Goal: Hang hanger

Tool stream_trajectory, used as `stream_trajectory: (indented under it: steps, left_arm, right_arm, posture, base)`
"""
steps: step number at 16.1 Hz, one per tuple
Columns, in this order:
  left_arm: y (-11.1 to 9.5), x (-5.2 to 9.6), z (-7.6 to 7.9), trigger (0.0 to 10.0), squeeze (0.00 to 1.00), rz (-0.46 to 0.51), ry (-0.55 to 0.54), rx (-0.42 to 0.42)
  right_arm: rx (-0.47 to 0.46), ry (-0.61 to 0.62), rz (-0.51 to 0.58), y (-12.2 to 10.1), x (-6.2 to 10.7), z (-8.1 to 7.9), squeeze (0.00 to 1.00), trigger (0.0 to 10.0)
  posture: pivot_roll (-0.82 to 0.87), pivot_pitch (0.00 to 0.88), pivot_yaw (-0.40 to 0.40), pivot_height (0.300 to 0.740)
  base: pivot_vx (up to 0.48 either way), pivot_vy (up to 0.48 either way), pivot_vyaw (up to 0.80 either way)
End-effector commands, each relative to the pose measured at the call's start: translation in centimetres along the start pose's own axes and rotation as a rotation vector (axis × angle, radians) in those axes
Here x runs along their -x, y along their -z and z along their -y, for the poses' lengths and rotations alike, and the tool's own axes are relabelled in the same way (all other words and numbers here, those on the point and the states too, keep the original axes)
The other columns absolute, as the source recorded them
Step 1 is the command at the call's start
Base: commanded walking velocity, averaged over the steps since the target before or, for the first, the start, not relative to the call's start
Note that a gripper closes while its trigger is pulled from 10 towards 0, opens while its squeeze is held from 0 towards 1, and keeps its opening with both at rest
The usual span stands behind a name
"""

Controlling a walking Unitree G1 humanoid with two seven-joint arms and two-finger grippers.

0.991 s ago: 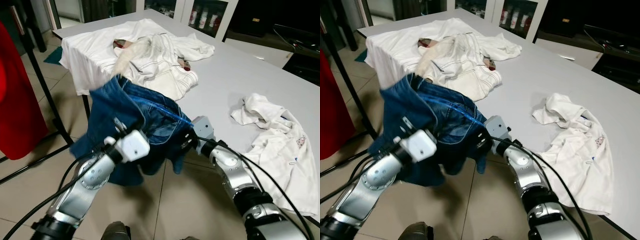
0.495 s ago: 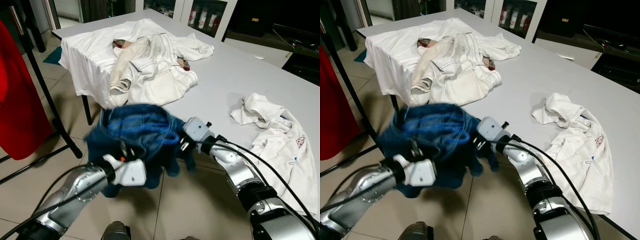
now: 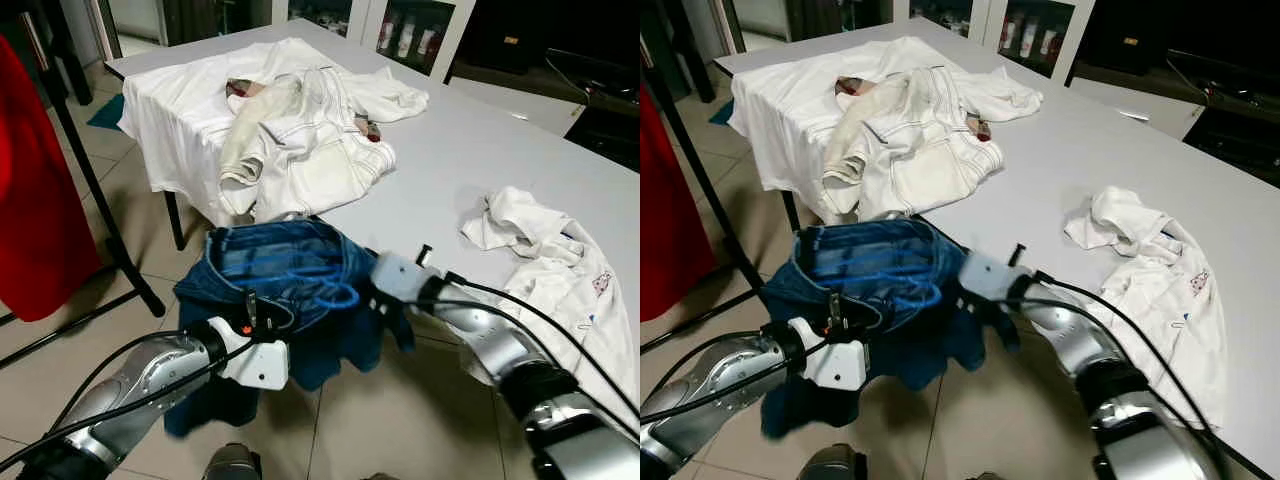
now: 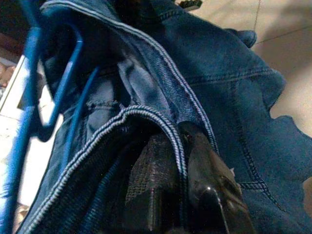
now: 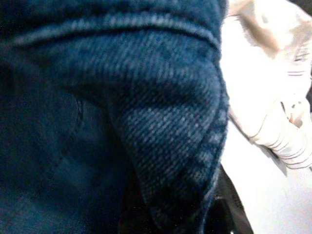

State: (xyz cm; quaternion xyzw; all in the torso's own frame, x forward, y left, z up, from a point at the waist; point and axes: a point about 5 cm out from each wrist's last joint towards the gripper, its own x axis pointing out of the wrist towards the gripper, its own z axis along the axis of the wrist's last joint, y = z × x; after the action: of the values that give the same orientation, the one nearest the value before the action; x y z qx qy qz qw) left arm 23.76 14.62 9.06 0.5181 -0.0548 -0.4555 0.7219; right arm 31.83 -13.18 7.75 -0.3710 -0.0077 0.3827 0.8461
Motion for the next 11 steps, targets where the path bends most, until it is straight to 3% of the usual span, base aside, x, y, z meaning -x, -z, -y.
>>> stream_trajectory:
  steps: [1, 6, 8, 11]
  left_arm:
    - [0.1, 0.6, 0.7, 0.0, 0.00, -0.002, 0.044, -0.002]
    - [0.8, 3.0, 2.2, 0.0, 0.00, -0.004, 0.192, -0.091]
    - [0.6, 3.8, 3.7, 0.0, 0.00, 0.022, 0.293, -0.163]
    - [0.4, 3.7, 3.9, 0.0, 0.00, 0.040, 0.312, -0.191]
  right_arm:
    - [0.047, 0.028, -0.075, 1.8, 1.7, 1.2, 0.00, 0.0]
    - [0.126, -0.100, -0.132, 2.8, 2.8, 1.8, 0.00, 0.0]
    - [0.099, -0.119, -0.137, 2.7, 2.1, 1.4, 0.00, 0.0]
    - [0.066, -0.109, -0.123, 2.2, 1.3, 0.9, 0.00, 0.0]
  posture:
    - [0.21, 0.016, -0.106, 0.710]
    - [0.22, 0.013, -0.111, 0.710]
    - [0.23, 0.015, -0.113, 0.710]
    - [0.23, 0.016, -0.113, 0.710]
  base:
    - [0.000, 0.000, 0.00]
    - [0.000, 0.000, 0.00]
    - [0.000, 0.000, 0.00]
    - [0.000, 0.000, 0.00]
